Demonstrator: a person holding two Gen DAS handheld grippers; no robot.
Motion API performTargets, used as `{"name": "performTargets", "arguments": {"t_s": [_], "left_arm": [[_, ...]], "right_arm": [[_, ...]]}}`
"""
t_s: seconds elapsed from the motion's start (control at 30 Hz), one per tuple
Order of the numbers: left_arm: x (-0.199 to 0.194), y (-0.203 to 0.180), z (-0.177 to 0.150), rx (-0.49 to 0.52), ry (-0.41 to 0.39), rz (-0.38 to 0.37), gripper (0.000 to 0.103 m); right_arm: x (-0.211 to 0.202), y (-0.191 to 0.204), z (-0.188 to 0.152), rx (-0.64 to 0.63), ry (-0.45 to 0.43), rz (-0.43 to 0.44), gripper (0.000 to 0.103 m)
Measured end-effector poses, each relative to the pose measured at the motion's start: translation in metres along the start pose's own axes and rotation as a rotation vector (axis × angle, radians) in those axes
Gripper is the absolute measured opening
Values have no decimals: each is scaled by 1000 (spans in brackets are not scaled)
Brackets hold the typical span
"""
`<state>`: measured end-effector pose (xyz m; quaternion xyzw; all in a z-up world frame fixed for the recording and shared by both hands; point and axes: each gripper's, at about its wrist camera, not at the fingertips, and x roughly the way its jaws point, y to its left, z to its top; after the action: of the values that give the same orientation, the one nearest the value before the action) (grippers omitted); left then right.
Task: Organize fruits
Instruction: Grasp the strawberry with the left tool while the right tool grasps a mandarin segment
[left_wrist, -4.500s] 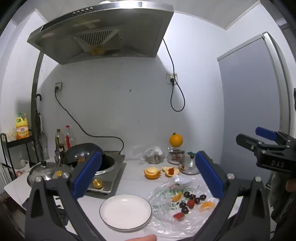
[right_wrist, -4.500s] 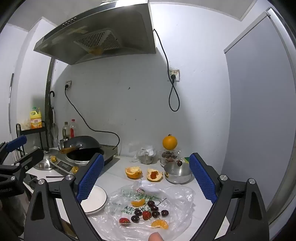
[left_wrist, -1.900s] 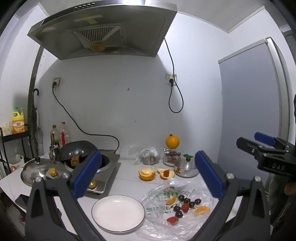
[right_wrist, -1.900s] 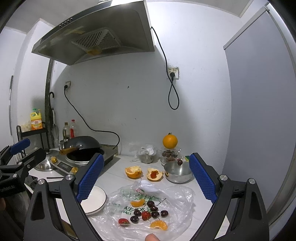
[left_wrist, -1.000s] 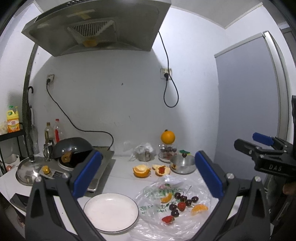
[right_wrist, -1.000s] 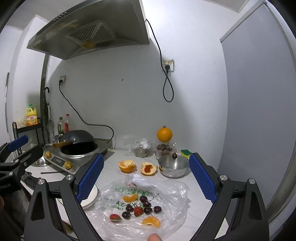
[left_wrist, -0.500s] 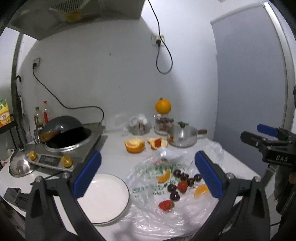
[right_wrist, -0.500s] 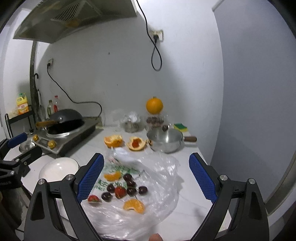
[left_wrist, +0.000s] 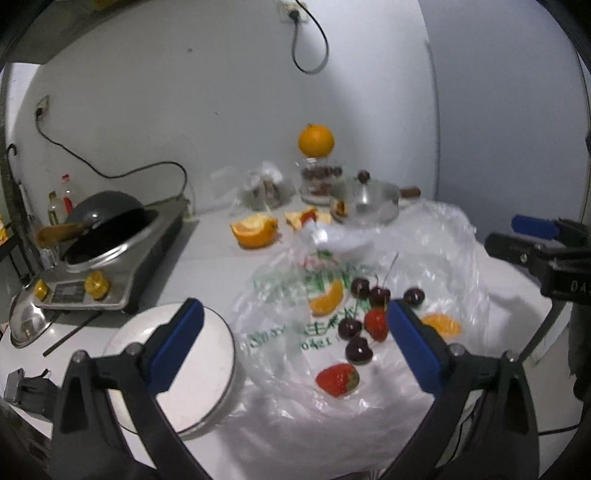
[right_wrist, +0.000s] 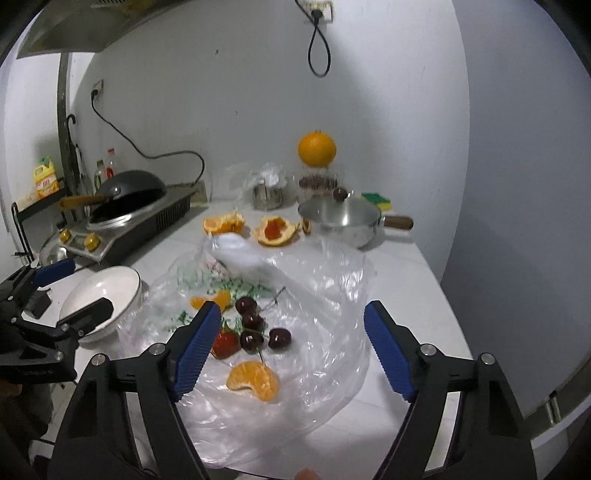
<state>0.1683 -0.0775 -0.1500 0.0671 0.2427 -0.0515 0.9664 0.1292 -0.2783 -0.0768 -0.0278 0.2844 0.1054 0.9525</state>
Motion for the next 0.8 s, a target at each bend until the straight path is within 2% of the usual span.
{"name": "performTargets", "arguments": {"t_s": [0.07, 0.17, 0.27, 0.33, 0.43, 0.73, 0.8], "left_arm": [[11, -5, -5, 16, 35, -15, 90], [24, -8, -10, 32, 77, -26, 86], [33, -13, -15, 51, 108, -50, 81], [40, -17, -20, 65, 137, -73, 69], [53, -17, -28, 58, 184, -107, 58], [70, -21, -46, 78, 289, -144, 58], [73, -23, -51, 85, 310, -154, 58]], "right_arm": [[7, -1, -3, -4, 17, 11, 80], [17, 0, -6, -21, 44, 38, 69], [25, 4, -9, -43, 54, 56, 67], [29, 7, -11, -61, 56, 72, 67], [38, 11, -14, -71, 76, 95, 66], [65, 6, -28, -45, 156, 161, 65], [68, 7, -31, -44, 172, 177, 62]]}}
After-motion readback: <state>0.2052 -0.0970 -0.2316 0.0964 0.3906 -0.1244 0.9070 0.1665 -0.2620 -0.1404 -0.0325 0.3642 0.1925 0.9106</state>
